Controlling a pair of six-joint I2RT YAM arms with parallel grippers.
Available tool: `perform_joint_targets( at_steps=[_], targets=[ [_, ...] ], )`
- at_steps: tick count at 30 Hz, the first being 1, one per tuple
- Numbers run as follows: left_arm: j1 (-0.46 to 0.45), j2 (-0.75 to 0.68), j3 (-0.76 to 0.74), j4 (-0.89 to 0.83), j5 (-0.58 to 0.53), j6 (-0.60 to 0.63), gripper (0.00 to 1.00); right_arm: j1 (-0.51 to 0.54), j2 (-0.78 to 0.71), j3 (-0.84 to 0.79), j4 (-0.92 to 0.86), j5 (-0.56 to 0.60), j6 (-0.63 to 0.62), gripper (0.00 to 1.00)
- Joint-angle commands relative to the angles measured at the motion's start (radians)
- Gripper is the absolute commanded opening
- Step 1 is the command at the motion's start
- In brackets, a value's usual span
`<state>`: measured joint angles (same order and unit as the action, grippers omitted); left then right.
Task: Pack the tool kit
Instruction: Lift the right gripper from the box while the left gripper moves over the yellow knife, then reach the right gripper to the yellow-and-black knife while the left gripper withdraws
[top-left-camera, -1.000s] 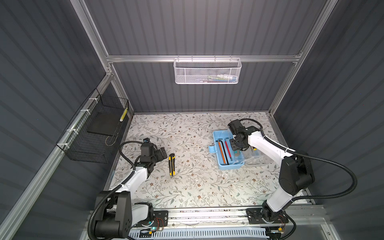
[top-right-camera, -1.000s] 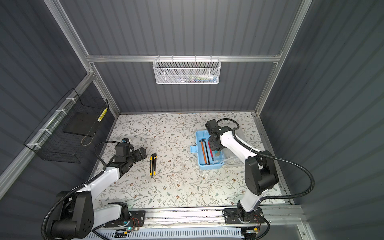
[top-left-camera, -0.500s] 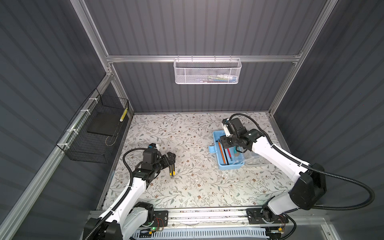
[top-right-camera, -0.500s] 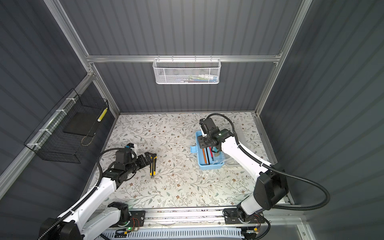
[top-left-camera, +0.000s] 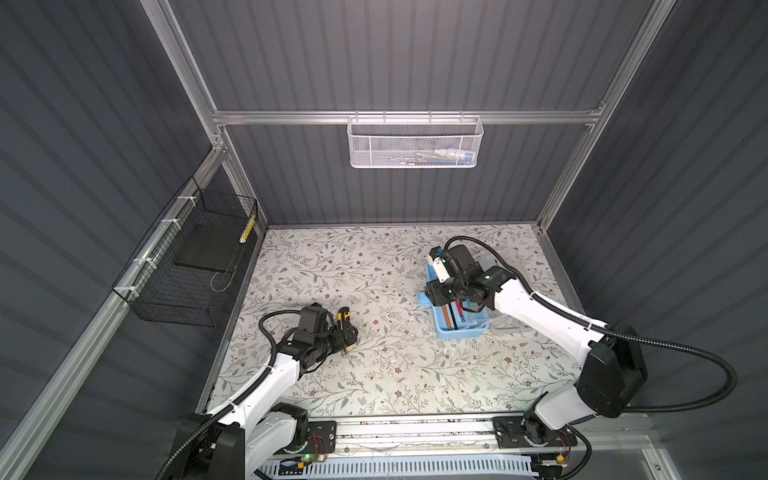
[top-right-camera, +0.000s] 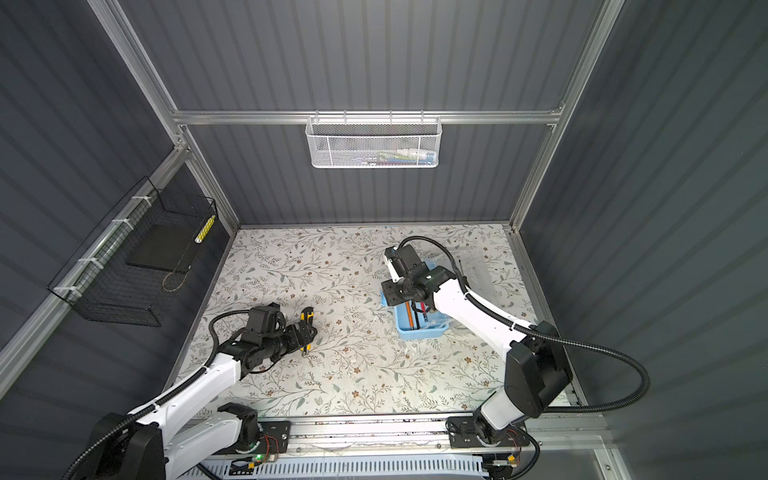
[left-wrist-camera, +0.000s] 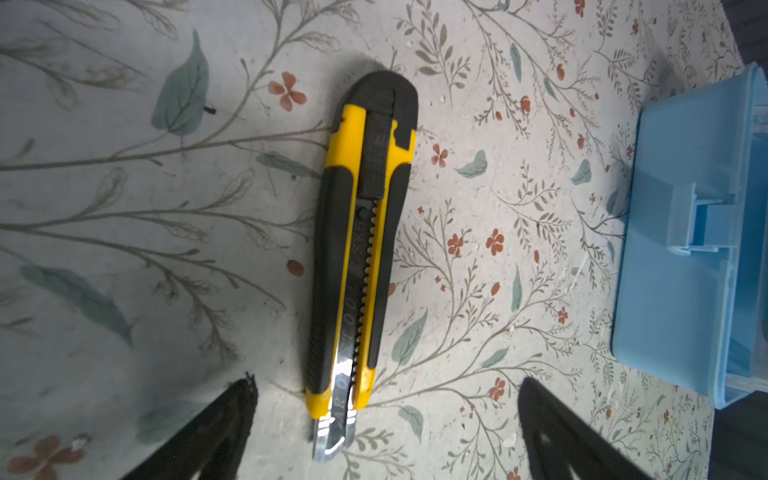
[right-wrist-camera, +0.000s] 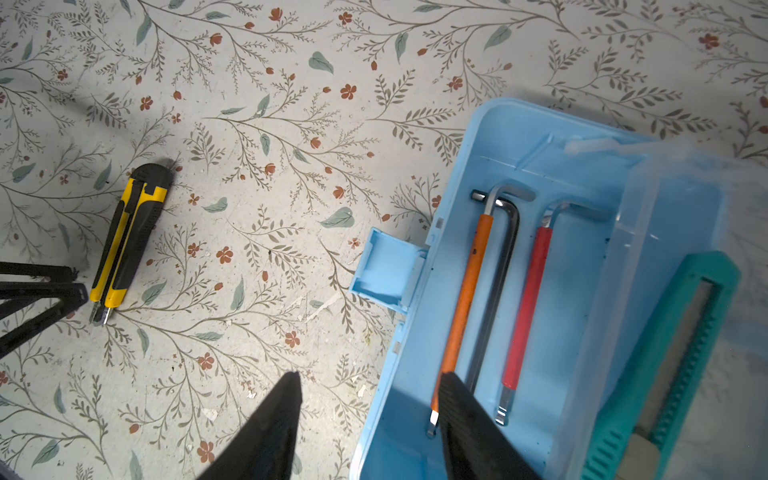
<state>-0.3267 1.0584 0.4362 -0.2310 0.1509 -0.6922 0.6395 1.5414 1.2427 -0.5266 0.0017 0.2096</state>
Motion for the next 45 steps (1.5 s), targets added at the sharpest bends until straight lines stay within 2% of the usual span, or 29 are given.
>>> perform_joint_targets(
  at_steps=[1,6,13,16,18,21,22,25,27,31,36,39,41,45],
  targets=[
    [-0.024,0.02,0.001,0.046,0.004,-0.027,1.0,0.017,-0.006,-0.015,0.026,-0.043,0.023,0.56],
    [-0.075,0.05,0.013,0.078,-0.002,-0.041,1.0,0.022,0.003,-0.026,0.029,-0.042,0.028,0.56],
    [-0.222,0.121,0.057,0.114,-0.075,-0.096,1.0,0.029,-0.027,-0.032,0.028,-0.064,0.027,0.57],
    [-0.229,0.136,0.068,0.132,-0.079,-0.09,1.0,0.029,-0.018,-0.032,0.025,-0.128,-0.003,0.58],
    [-0.23,0.123,0.12,0.043,-0.127,-0.03,1.0,0.033,0.004,-0.031,0.022,-0.213,-0.039,0.6],
    [-0.215,0.055,0.225,-0.196,-0.32,0.057,1.0,0.068,0.048,-0.009,0.007,-0.258,-0.105,0.64],
    [-0.17,0.025,0.246,-0.255,-0.346,0.079,1.0,0.086,0.066,0.011,-0.011,-0.254,-0.132,0.65],
    [0.053,-0.043,0.257,-0.299,-0.23,0.162,1.0,0.145,0.121,0.074,-0.027,-0.225,-0.186,0.69],
    [0.161,-0.05,0.251,-0.287,-0.189,0.202,1.0,0.196,0.178,0.126,-0.028,-0.21,-0.2,0.71],
    [0.349,0.049,0.216,-0.176,-0.056,0.232,1.0,0.302,0.349,0.274,-0.062,-0.181,-0.144,0.74],
    [0.6,0.181,0.161,0.001,0.237,0.214,1.0,0.414,0.516,0.409,-0.054,-0.066,-0.058,0.79],
    [0.661,0.196,0.205,-0.037,0.236,0.261,1.0,0.446,0.59,0.455,-0.036,0.004,-0.058,0.8],
    [0.663,0.174,0.229,-0.075,0.198,0.28,1.0,0.449,0.623,0.476,-0.022,0.013,-0.055,0.8],
    [0.663,0.154,0.216,-0.057,0.232,0.255,1.0,0.451,0.677,0.51,0.012,0.002,-0.065,0.79]
  ],
)
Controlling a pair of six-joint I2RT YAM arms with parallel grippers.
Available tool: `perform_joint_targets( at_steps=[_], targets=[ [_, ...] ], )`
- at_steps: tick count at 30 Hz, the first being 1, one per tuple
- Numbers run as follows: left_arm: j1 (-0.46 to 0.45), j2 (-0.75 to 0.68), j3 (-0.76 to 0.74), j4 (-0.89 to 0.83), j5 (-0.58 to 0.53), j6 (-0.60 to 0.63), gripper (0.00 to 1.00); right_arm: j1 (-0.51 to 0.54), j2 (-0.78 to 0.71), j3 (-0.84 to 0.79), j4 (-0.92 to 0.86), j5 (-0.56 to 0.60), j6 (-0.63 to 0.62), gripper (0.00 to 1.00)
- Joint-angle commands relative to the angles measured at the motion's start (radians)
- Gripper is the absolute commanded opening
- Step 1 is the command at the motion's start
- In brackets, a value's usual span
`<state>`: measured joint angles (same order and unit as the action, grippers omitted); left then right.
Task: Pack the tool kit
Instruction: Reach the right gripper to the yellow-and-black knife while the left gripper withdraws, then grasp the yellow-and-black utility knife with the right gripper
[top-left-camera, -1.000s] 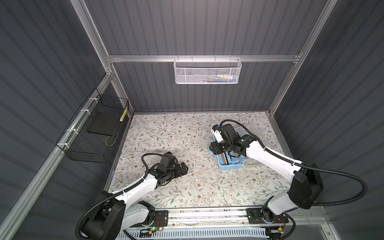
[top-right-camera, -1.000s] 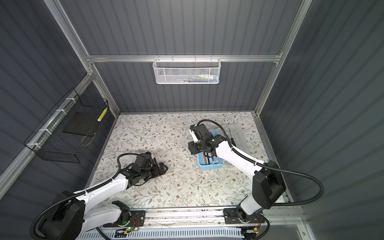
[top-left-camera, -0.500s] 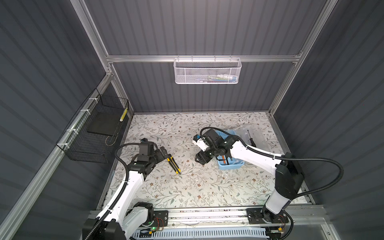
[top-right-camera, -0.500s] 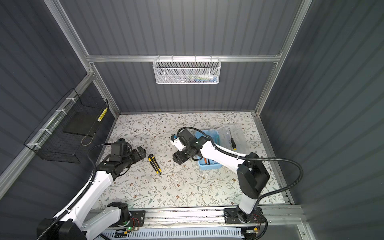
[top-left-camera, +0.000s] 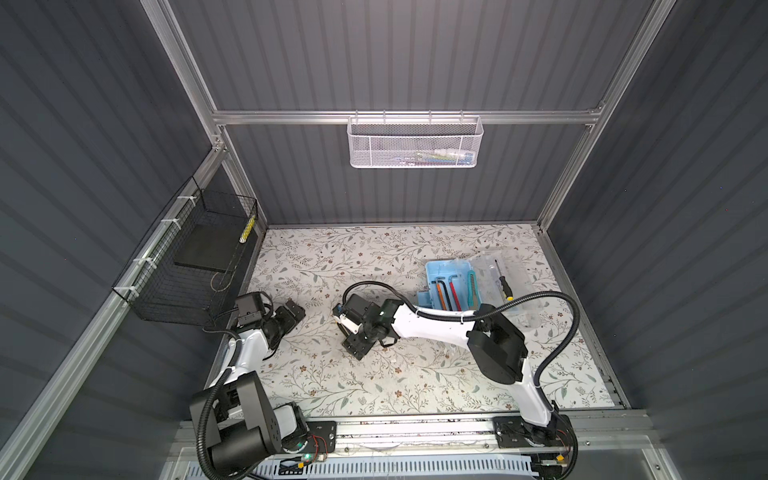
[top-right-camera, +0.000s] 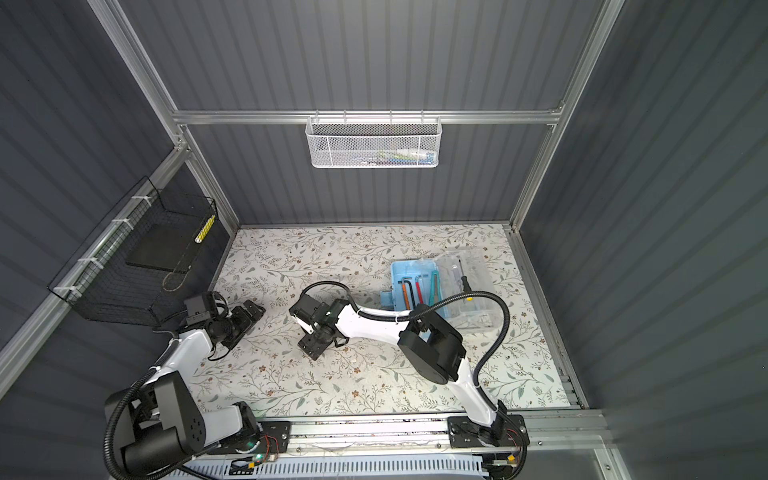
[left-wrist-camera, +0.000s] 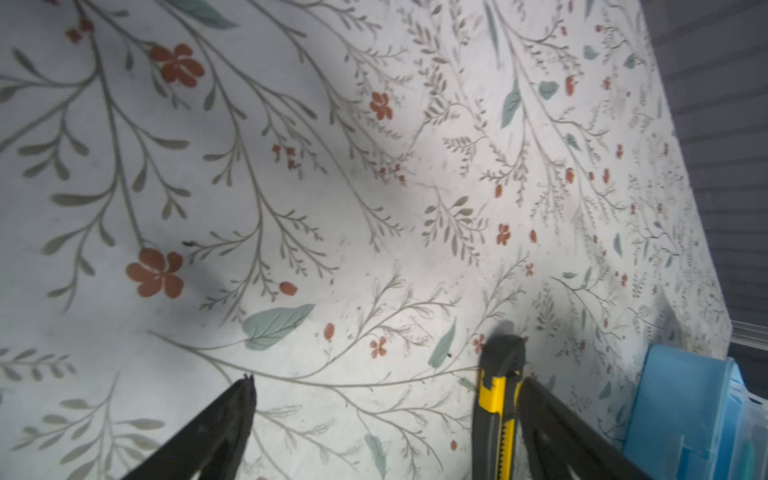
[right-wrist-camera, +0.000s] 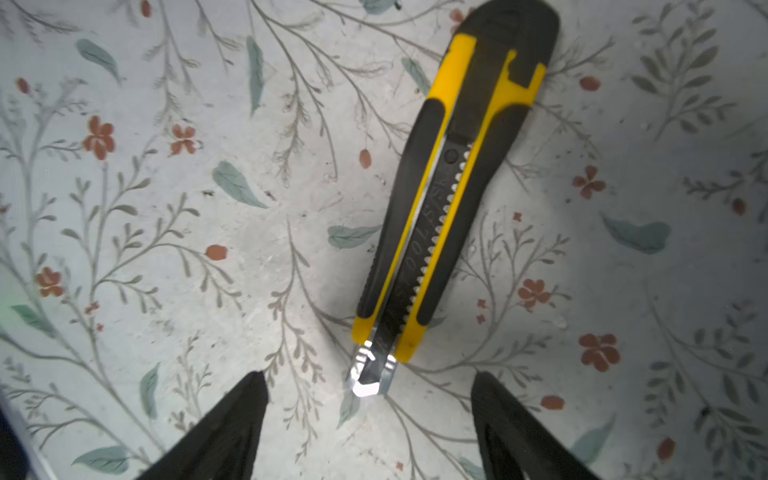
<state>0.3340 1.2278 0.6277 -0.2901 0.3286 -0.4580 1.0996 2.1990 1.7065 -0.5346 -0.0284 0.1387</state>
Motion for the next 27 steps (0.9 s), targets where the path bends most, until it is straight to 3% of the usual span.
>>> perform_joint_targets(
  at_steps=[1,16,23,27],
  targets=[
    [0.002,-0.018,0.022,0.003,0.052,0.021,1.0,-0.01,0.041,0.068,0.013,0.035,0.005,0.78],
    [0.002,-0.119,0.052,-0.086,0.038,0.07,1.0,-0.012,0.223,0.297,-0.105,0.028,-0.031,0.7],
    [0.001,-0.128,0.046,-0.075,0.063,0.068,1.0,-0.012,0.238,0.308,-0.116,0.056,-0.015,0.58],
    [0.001,-0.131,0.057,-0.055,0.137,0.069,1.0,-0.012,0.227,0.305,-0.113,0.052,-0.013,0.51]
  ],
)
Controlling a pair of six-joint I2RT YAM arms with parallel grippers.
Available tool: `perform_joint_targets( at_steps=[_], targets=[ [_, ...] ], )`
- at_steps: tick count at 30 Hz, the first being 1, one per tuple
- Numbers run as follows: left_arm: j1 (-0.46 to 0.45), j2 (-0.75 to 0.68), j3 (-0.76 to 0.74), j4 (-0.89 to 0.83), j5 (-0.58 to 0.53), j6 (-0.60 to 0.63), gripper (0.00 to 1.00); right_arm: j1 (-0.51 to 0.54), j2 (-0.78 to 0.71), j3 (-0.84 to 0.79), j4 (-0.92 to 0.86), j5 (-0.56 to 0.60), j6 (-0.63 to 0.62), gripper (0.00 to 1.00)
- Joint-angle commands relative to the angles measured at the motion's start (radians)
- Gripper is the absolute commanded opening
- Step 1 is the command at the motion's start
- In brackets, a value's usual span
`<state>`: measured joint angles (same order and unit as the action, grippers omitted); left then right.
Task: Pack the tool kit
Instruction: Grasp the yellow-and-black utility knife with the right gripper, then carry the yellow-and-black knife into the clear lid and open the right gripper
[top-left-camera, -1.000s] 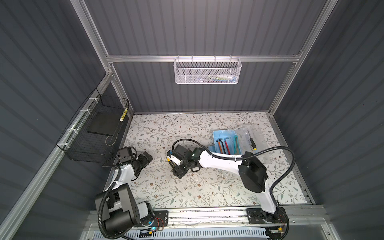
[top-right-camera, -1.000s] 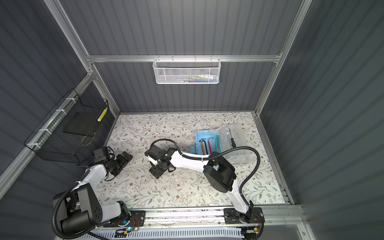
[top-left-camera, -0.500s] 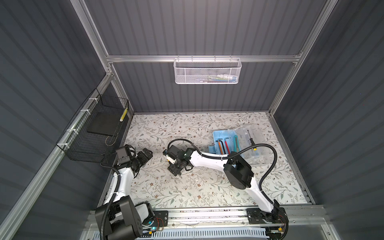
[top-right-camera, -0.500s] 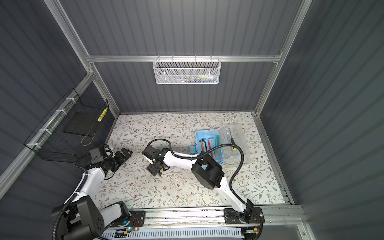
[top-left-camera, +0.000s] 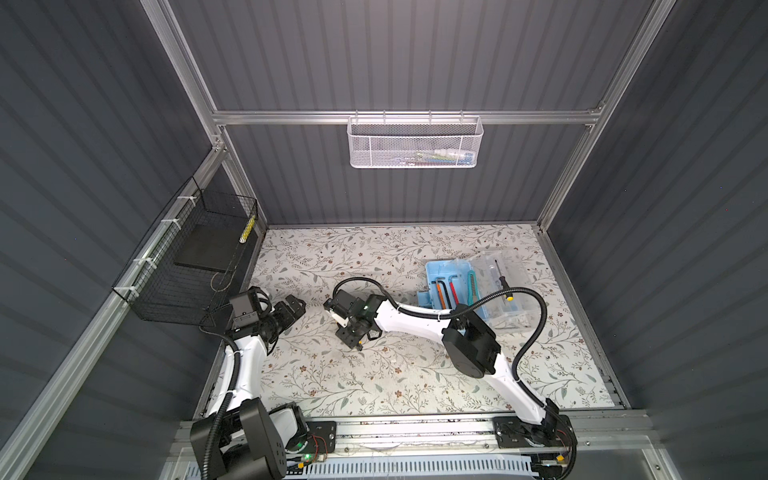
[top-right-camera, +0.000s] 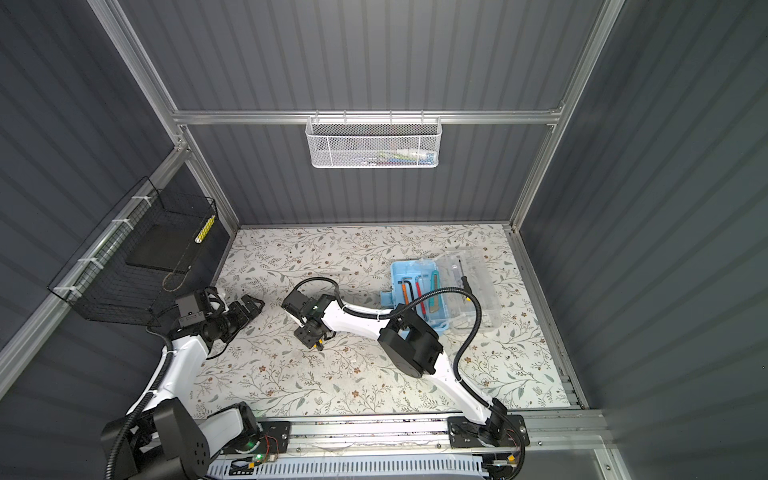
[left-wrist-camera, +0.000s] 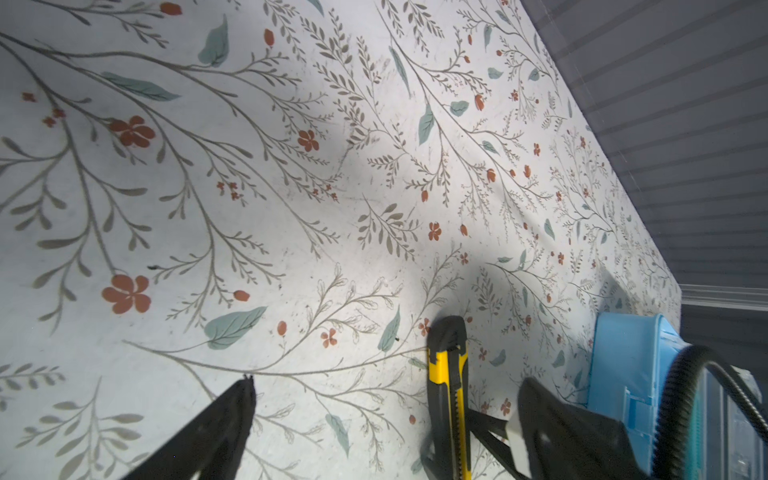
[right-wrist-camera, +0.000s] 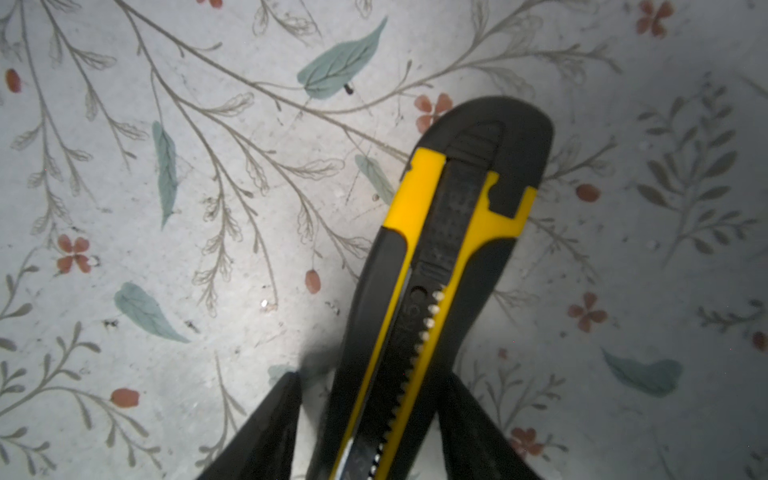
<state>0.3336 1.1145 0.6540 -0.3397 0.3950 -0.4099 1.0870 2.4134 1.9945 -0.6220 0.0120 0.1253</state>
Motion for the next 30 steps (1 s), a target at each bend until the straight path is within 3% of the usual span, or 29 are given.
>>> perform_joint_targets(
  at_steps=[1,5,9,19,25,30],
  targets=[
    [0.002,-0.019,0.036,-0.004,0.08,0.019,1.0,0.0,0.009,0.011,-0.022,0.015,0.001,0.51],
    [0.001,-0.021,0.056,-0.01,0.114,0.025,1.0,-0.001,0.001,0.011,-0.023,0.027,-0.001,0.41],
    [0.001,-0.022,0.05,0.006,0.146,0.019,1.0,0.002,-0.013,0.012,-0.024,0.053,0.015,0.38],
    [0.001,-0.026,0.057,-0.005,0.137,0.025,1.0,-0.015,-0.174,-0.12,0.083,0.071,0.031,0.24],
    [0.001,-0.023,0.049,0.018,0.174,0.025,1.0,-0.087,-0.343,-0.24,0.078,0.046,0.083,0.25],
    [-0.023,-0.012,0.03,0.056,0.189,0.025,1.0,-0.185,-0.569,-0.467,0.105,0.109,0.112,0.25]
  ],
)
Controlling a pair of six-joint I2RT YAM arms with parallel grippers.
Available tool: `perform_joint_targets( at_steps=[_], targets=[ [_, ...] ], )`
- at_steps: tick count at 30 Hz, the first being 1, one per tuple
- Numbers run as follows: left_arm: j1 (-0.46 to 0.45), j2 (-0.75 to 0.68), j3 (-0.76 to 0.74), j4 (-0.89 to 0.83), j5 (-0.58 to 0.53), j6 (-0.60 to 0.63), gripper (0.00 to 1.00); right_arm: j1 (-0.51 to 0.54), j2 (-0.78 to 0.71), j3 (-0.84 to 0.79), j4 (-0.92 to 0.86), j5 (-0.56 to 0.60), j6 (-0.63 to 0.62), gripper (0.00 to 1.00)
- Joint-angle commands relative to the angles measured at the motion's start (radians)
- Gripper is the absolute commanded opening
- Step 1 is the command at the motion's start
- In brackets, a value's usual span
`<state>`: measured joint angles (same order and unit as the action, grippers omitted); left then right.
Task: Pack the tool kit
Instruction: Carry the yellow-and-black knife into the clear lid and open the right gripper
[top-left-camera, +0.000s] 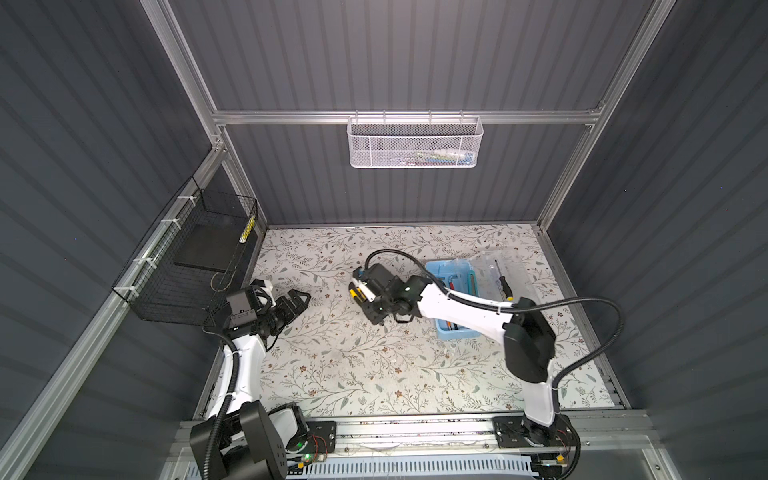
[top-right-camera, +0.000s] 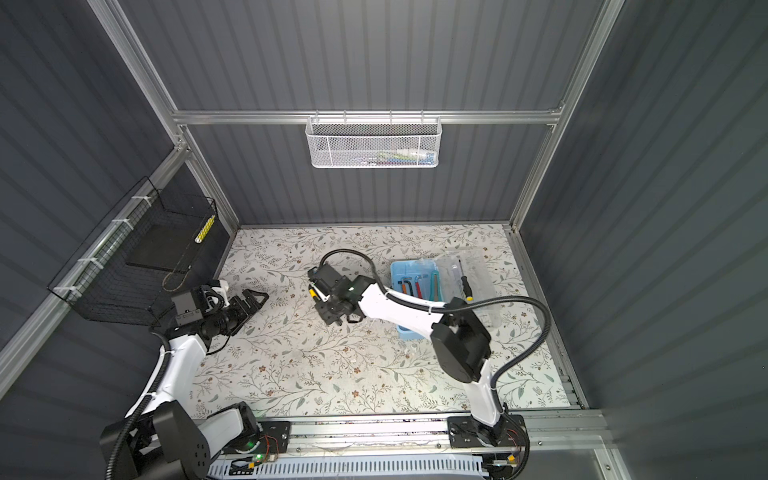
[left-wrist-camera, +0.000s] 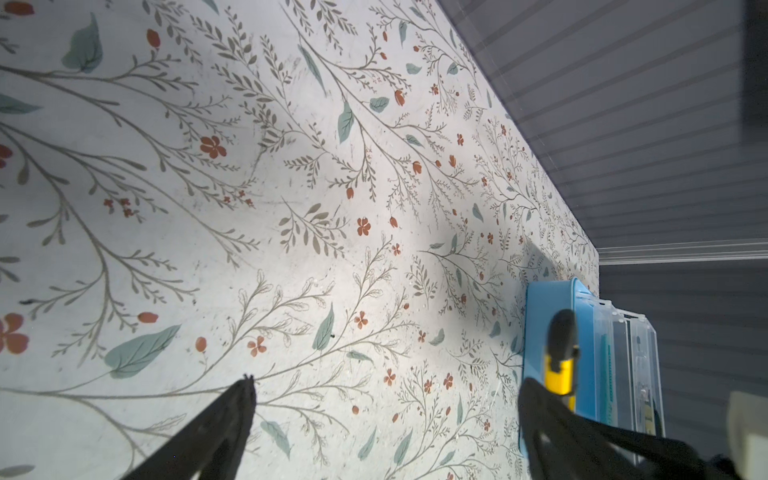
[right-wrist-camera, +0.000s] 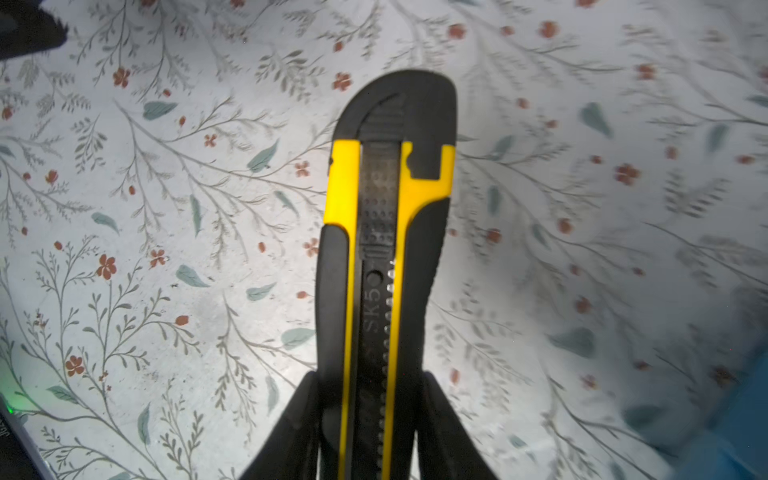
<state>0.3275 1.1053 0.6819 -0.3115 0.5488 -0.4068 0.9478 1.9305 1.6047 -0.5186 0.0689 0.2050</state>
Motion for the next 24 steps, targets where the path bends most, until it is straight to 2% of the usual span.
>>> perform_joint_targets(
  at_steps=[1,9,15,24],
  targets=[
    [-0.03,-0.002,0.002,0.032,0.031,0.022,1.0,-0.066,-0.122,-0.112,-0.011,0.074,0.032,0.25],
    [-0.189,0.022,0.023,0.023,-0.089,0.031,1.0,-0.267,-0.334,-0.351,-0.064,0.184,0.047,0.23],
    [-0.202,0.068,0.02,0.031,-0.074,0.053,1.0,-0.388,-0.417,-0.437,-0.078,0.243,0.038,0.22],
    [-0.204,0.072,0.02,0.025,-0.074,0.06,1.0,-0.498,-0.414,-0.479,-0.111,0.299,0.012,0.22]
  ],
)
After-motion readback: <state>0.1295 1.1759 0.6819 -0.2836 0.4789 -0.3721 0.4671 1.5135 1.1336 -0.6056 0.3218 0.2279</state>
